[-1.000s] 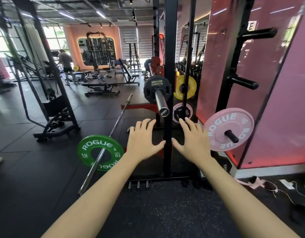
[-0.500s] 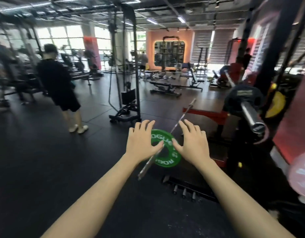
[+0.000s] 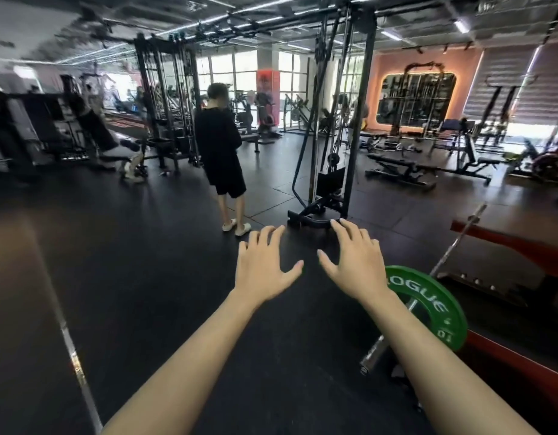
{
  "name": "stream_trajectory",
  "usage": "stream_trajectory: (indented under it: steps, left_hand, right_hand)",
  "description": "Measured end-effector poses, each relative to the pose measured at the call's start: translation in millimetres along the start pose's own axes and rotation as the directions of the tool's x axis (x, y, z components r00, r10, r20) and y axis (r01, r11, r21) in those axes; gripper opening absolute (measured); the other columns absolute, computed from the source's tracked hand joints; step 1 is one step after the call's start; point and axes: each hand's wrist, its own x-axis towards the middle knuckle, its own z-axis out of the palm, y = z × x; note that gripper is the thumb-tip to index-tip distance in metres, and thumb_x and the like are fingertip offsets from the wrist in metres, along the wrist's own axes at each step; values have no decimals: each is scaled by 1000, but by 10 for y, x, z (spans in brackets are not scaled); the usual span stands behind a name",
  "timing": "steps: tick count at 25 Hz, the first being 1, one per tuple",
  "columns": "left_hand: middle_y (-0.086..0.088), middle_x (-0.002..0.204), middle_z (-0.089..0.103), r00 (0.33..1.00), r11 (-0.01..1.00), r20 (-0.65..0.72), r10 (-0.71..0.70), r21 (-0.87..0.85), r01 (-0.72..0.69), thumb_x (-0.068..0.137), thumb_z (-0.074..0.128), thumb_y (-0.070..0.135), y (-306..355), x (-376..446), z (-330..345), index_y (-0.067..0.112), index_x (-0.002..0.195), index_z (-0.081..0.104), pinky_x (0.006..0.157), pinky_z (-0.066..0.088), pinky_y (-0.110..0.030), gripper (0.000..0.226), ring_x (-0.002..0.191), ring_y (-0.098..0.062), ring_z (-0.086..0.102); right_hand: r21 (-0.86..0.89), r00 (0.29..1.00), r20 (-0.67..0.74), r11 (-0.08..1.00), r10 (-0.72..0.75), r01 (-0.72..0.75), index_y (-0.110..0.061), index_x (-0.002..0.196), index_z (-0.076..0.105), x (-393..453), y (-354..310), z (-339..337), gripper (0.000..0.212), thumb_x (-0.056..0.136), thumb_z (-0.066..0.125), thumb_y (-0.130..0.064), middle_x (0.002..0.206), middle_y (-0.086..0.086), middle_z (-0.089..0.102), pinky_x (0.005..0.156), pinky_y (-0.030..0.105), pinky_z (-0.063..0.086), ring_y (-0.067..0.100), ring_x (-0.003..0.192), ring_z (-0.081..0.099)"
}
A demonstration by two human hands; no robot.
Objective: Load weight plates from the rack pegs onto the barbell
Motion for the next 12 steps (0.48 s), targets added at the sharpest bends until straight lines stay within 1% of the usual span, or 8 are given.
stream_trajectory:
  steps: [2,5,9,12]
  left_hand:
    - [2,140,43,1000,1000,11,1,-13,-1,81,41,72,-151,262,212,20,145,37,94,39,-41,83,121,-22,42]
    - [3,140,43,999,999,19,27,-39,-26,81,40,72,-249,735,638,20,145,37,95,38,-41,82,121,-22,42]
    - [3,140,44,996,997,44,73,-28,-72,80,39,71,-386,1638,1341,19,145,37,95,39,-41,83,121,-22,42]
    - [3,139,44,993,995,59,102,-24,-100,80,39,72,-511,2389,1787,19,145,38,94,40,-42,83,120,-22,43]
  right_hand:
    - [-10,1000,-3,1000,4,-4,-16,144,40,267,2,230,68,87,54,-53,147,4,43,94,43,40,27,125,46]
    - [-33,1000,-6,999,24,-24,-16,143,42,688,174,633,68,87,55,-52,146,4,44,93,43,41,26,124,46]
    - [-49,999,-17,997,51,-52,-16,142,44,1479,552,1297,68,86,57,-51,144,4,46,91,42,42,26,121,48]
    - [-28,997,-22,996,79,-80,-16,143,43,2181,768,1758,69,86,56,-52,144,5,46,91,42,43,26,121,48]
